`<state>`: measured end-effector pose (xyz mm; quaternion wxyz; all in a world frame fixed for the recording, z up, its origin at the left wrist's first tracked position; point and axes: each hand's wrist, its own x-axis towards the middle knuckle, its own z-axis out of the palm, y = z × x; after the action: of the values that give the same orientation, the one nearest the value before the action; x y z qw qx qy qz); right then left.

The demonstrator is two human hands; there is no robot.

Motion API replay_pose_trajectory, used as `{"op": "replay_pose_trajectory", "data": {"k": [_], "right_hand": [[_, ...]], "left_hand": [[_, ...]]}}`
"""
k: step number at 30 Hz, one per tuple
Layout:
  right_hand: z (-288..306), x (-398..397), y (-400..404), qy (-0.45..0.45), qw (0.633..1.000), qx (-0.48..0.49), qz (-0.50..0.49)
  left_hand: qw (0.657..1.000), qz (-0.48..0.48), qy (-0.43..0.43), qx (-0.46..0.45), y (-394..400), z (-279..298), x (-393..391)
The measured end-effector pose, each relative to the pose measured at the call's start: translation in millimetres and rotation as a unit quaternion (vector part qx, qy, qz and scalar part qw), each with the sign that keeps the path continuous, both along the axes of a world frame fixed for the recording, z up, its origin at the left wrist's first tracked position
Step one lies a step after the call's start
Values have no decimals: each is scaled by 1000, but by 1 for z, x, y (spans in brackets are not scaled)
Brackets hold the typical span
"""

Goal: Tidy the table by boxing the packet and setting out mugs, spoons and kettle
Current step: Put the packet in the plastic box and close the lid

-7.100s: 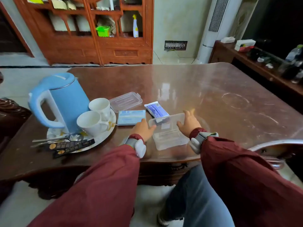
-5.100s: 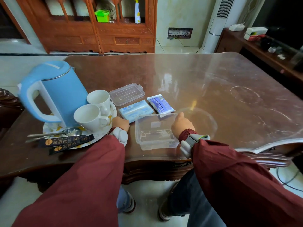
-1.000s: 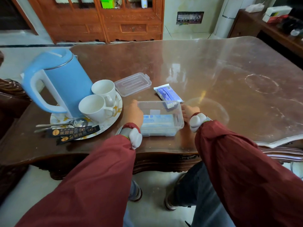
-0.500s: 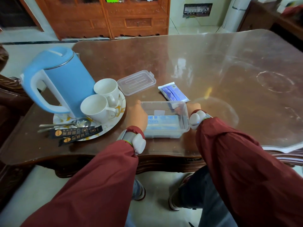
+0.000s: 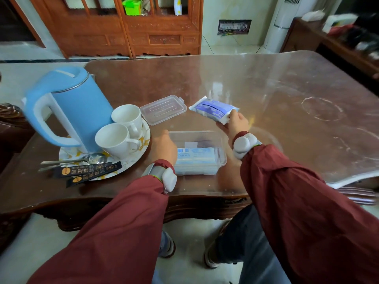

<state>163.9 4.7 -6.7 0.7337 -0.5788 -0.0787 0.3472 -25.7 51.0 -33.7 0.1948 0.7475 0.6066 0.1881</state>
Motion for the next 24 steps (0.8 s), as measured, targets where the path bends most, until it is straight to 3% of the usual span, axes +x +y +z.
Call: {"op": "replay_pose_trajectory", "data": {"k": [5,9,15,21,24], "right_hand": [[22,-12,-19,21,999,29,20],[30,-26,-38,17,999,0,45],[22,-34,-58,-89,991,-38,91],[9,-41,-58,-211,957,-109,167],[9,-42,-52,-259,919,-173,243]], "left_hand": [[1000,5,-19,-8,0,0,-1],[998,10,-56,-14,0,-2,-2],[984,5,-169,-62,5,-4,-5],[987,8,-158,-40,4,-7,-4],[986,6,-158,-42,5,-7,-4]]}}
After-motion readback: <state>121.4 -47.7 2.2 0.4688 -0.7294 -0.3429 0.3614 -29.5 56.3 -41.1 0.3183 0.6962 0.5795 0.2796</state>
